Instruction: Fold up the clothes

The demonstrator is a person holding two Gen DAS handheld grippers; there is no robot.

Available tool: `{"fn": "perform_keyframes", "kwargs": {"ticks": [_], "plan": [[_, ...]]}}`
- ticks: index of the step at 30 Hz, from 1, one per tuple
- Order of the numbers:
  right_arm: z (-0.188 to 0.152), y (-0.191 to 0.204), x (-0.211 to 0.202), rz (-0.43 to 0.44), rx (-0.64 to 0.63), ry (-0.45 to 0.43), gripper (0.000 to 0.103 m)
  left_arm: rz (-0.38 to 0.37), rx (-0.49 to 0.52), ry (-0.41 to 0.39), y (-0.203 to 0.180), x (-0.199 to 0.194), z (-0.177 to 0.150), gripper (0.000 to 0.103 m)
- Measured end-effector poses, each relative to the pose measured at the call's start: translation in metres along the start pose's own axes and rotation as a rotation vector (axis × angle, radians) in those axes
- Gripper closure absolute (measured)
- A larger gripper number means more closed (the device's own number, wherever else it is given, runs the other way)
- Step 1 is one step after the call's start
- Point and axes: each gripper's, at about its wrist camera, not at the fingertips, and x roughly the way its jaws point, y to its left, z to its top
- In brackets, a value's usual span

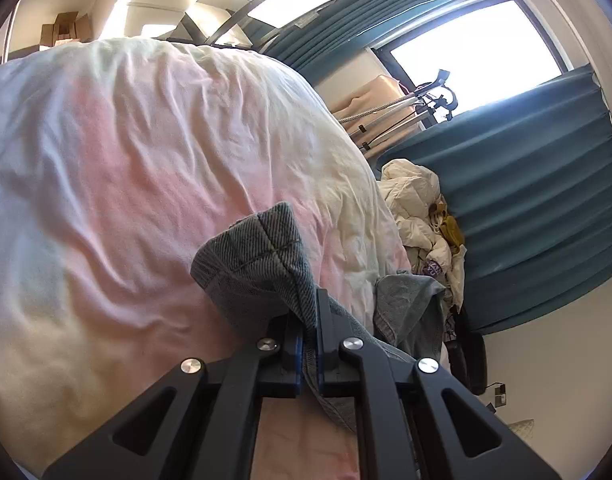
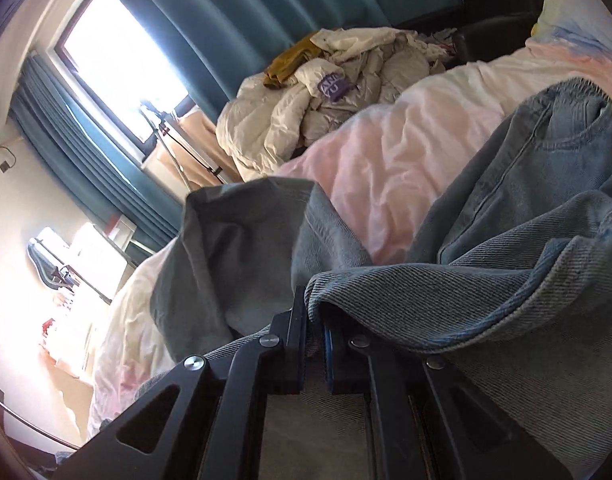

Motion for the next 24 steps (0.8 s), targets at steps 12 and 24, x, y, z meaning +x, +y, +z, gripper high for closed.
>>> {"fn": "perform_keyframes", "kwargs": {"ticks": [12, 24], "plan": [[0.002, -0.008, 0.001, 0.039, 0.026, -0.013, 0.098, 0.086, 0.044, -0.001, -0.002, 0.02, 0.001, 0.099], [-0.013, -0.008, -0.059, 0.172, 0.115, 0.046, 0.093, 0.09, 0.023, -0.008, 0.002, 0.008, -0.006, 0.099]]}}
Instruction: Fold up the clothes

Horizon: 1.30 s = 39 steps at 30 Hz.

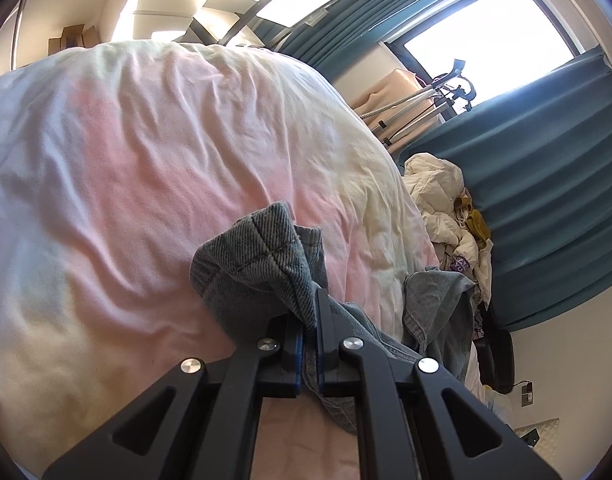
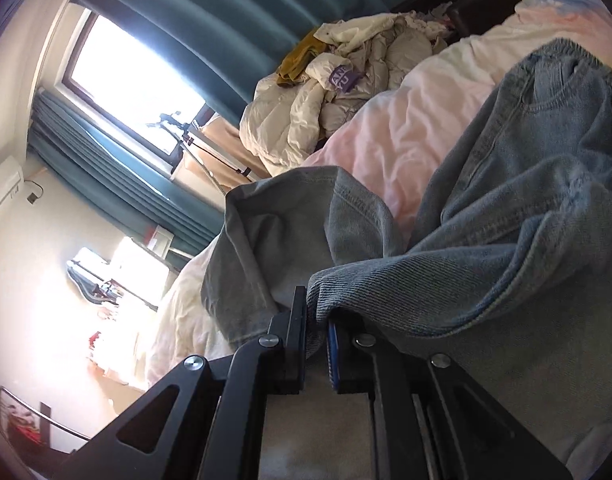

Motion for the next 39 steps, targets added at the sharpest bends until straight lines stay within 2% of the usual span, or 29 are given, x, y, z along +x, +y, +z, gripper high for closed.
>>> {"fn": "perform_keyframes", "kwargs": {"ticks": [4, 10, 13, 14, 16, 18, 21, 23, 25, 27, 29, 32, 34, 35, 37, 39], "plan": [[-0.012, -0.01, -0.027, -0.035, 0.031, 0.022, 0.086, 0.037, 0.02, -0.007, -0.002, 0.002, -0.004, 0.099], [-0.026, -0.046, -0.084, -0.029, 0.157, -0.014, 0.075, 0.053, 0.045, -0.008, -0.002, -0.002, -0.008, 0.099], [-0.027, -0.076, -0.113, -0.052, 0.258, -0.037, 0.061, 0.048, 0.027, 0.001, 0.001, -0.003, -0.007, 0.098], [-0.028, -0.088, -0.121, -0.055, 0.298, -0.04, 0.049, 0.047, 0.02, 0.004, 0.003, -0.003, -0.007, 0.098], [-0.028, -0.113, -0.137, -0.057, 0.38, -0.054, 0.046, 0.044, 0.008, 0.009, 0.005, -0.002, -0.006, 0.098], [-0.03, -0.133, -0.152, -0.092, 0.435, -0.064, 0.043, 0.041, -0.003, 0.013, 0.006, -0.002, -0.006, 0.099], [-0.037, -0.159, -0.168, -0.192, 0.512, -0.056, 0.043, 0.043, -0.01, 0.016, 0.007, 0.0, -0.005, 0.098], [-0.042, -0.18, -0.168, -0.164, 0.588, -0.048, 0.042, 0.043, -0.014, 0.016, 0.007, 0.0, -0.005, 0.098], [-0.046, -0.201, -0.162, -0.154, 0.659, -0.037, 0.042, 0.005, -0.057, 0.015, 0.012, -0.001, -0.004, 0.099], [-0.048, -0.219, -0.155, -0.148, 0.727, -0.06, 0.043, -0.037, -0.104, 0.021, 0.018, -0.001, -0.002, 0.099], [-0.047, -0.236, -0.149, -0.138, 0.791, -0.085, 0.042, -0.045, -0.134, 0.032, 0.022, 0.001, -0.001, 0.099], [-0.035, -0.249, -0.147, -0.154, 0.796, -0.137, 0.043, -0.05, -0.126, 0.032, 0.02, 0.002, -0.001, 0.099], [-0.023, -0.247, -0.149, -0.19, 0.749, -0.171, 0.06, -0.107, -0.139, 0.028, 0.019, -0.001, 0.001, 0.099], [-0.016, -0.241, -0.15, -0.219, 0.705, -0.174, 0.078, -0.145, -0.155, 0.028, 0.019, -0.002, 0.002, 0.099], [-0.001, -0.223, -0.155, -0.268, 0.616, -0.189, 0.088, -0.166, -0.138, 0.018, 0.016, -0.008, 0.008, 0.099], [0.016, -0.206, -0.163, -0.289, 0.557, -0.212, 0.091, -0.19, -0.157, 0.0, 0.018, -0.013, 0.013, 0.099]]}}
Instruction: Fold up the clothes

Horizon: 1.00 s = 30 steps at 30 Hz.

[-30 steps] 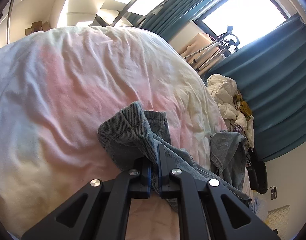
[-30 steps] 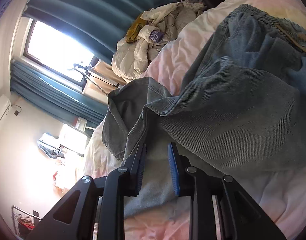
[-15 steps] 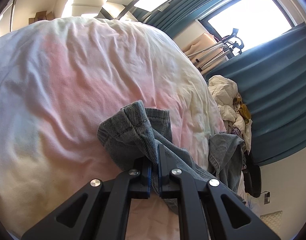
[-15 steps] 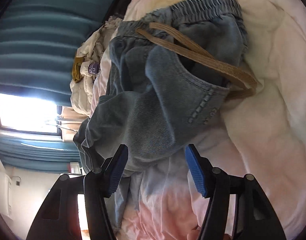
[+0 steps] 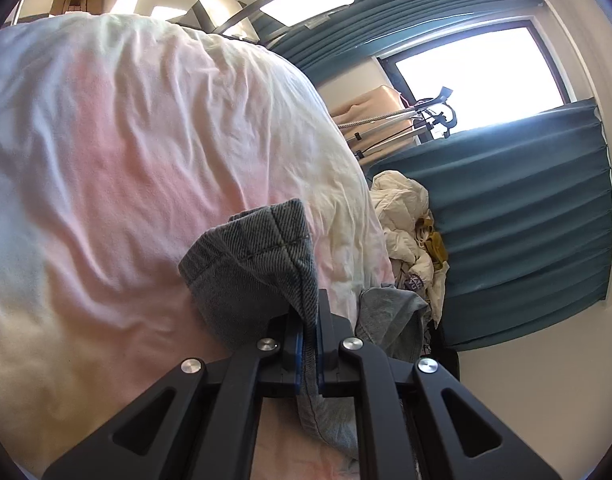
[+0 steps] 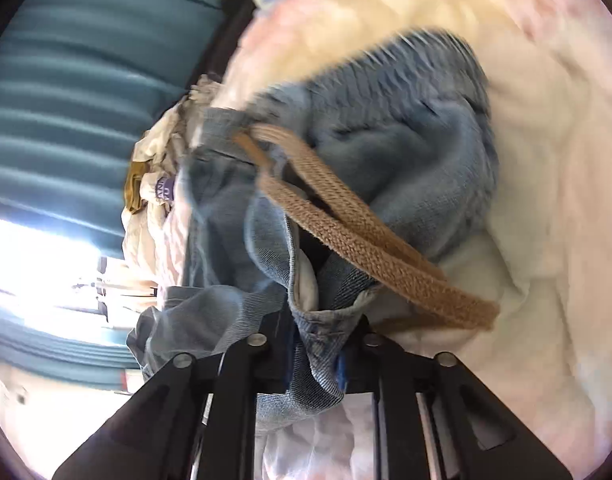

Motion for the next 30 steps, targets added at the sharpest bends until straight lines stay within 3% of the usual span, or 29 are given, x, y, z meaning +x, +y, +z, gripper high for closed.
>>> {"fn": "perform_keyframes", "kwargs": {"ticks": [8, 13, 17, 20, 24, 27, 30], "plan": [[0.048, 0.086, -0.048, -0.01, -0.128, -0.127, 0.093, -0.073, -0.147, 0.035, 0.022, -0.004, 0.02, 0.099], [0.05, 0.108, -0.045, -0.071, -0.191, -0.096, 0.092, 0.057, -0.084, 0.04, 0.02, -0.008, 0.012, 0.099], [0.042, 0.074, -0.027, -0.099, -0.166, -0.027, 0.092, 0.08, -0.135, 0.073, 0.033, -0.006, 0.014, 0.099], [0.038, 0.023, -0.015, -0.089, -0.118, 0.054, 0.09, 0.131, -0.115, 0.07, 0.033, -0.004, 0.014, 0.099], [0.043, -0.016, -0.004, -0.055, -0.066, 0.16, 0.088, 0.178, -0.096, 0.055, 0.034, -0.002, 0.013, 0.099], [0.047, -0.029, -0.013, -0.018, -0.106, 0.176, 0.069, 0.189, -0.114, 0.056, 0.038, -0.003, 0.014, 0.099], [0.054, -0.043, -0.031, 0.031, -0.141, 0.157, 0.059, 0.197, -0.118, 0.053, 0.04, -0.002, 0.013, 0.099]]}}
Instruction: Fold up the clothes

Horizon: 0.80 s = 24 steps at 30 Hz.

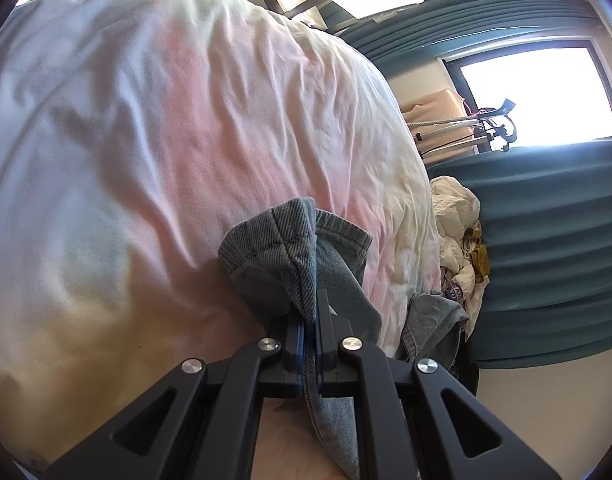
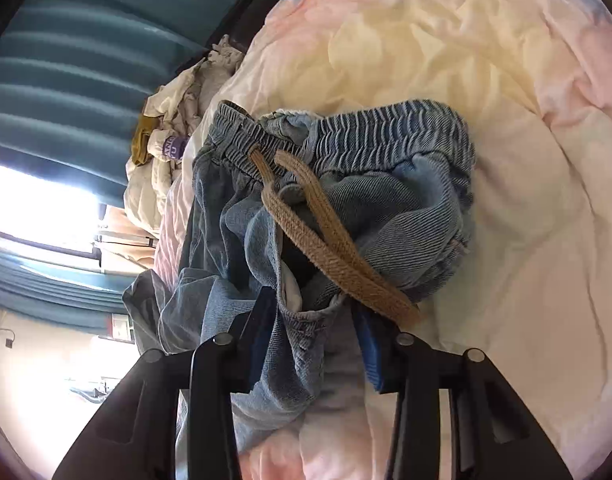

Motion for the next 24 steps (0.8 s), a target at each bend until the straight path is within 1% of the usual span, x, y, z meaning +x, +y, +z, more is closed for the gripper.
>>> {"fn": "perform_keyframes", "kwargs": {"ticks": [1, 3, 5, 6, 7, 9, 10, 13, 15, 16, 17, 18, 19, 21, 22, 23, 24], "plan": [[0.002, -0.007, -0.009, 0.018, 0.0, -0.02, 0.058, 0.005, 0.005, -0.004, -0.001, 0.0, 0.0, 0.099], [0.007, -0.026, -0.028, 0.036, 0.035, -0.093, 0.056, 0.018, 0.019, -0.014, -0.003, 0.001, -0.002, 0.099], [0.012, -0.05, -0.043, 0.01, 0.118, -0.182, 0.056, 0.03, 0.028, -0.023, -0.005, 0.001, -0.003, 0.099], [0.015, -0.062, -0.044, 0.014, 0.172, -0.202, 0.056, 0.036, 0.03, -0.026, -0.005, 0.001, -0.003, 0.099], [0.018, -0.072, -0.044, 0.023, 0.22, -0.209, 0.056, 0.041, 0.03, -0.028, -0.005, 0.001, -0.003, 0.099], [0.022, -0.087, -0.032, 0.056, 0.281, -0.168, 0.056, 0.048, 0.029, -0.031, -0.005, 0.002, -0.004, 0.099], [0.024, -0.089, -0.025, 0.055, 0.281, -0.144, 0.056, 0.052, 0.031, -0.033, -0.006, 0.002, -0.004, 0.099], [0.026, -0.086, -0.008, 0.066, 0.256, -0.121, 0.056, 0.064, 0.039, -0.041, -0.008, 0.003, -0.005, 0.099], [0.028, -0.08, 0.0, 0.091, 0.244, -0.125, 0.054, 0.07, 0.044, -0.045, -0.009, 0.003, -0.005, 0.099], [0.028, -0.072, 0.002, 0.077, 0.227, -0.13, 0.054, 0.066, 0.043, -0.047, -0.009, 0.003, -0.005, 0.099], [0.029, -0.064, 0.0, 0.047, 0.201, -0.147, 0.055, 0.062, 0.042, -0.048, -0.01, 0.003, -0.005, 0.099], [0.03, -0.055, -0.001, 0.017, 0.175, -0.165, 0.066, 0.043, 0.038, -0.047, -0.011, 0.002, -0.003, 0.099], [0.032, -0.047, -0.003, -0.006, 0.15, -0.186, 0.074, 0.024, 0.034, -0.045, -0.012, 0.002, -0.002, 0.099], [0.037, -0.026, -0.011, -0.021, 0.105, -0.222, 0.082, -0.018, 0.044, -0.049, -0.017, -0.002, 0.001, 0.099], [0.041, -0.014, -0.015, -0.037, 0.078, -0.237, 0.083, -0.039, 0.05, -0.052, -0.02, -0.004, 0.002, 0.099], [0.045, -0.001, -0.02, -0.063, 0.049, -0.253, 0.085, -0.077, 0.034, -0.04, -0.02, -0.006, 0.003, 0.099], [0.05, 0.01, -0.025, -0.068, 0.034, -0.267, 0.086, -0.117, 0.016, -0.028, -0.019, -0.008, 0.004, 0.099]]}}
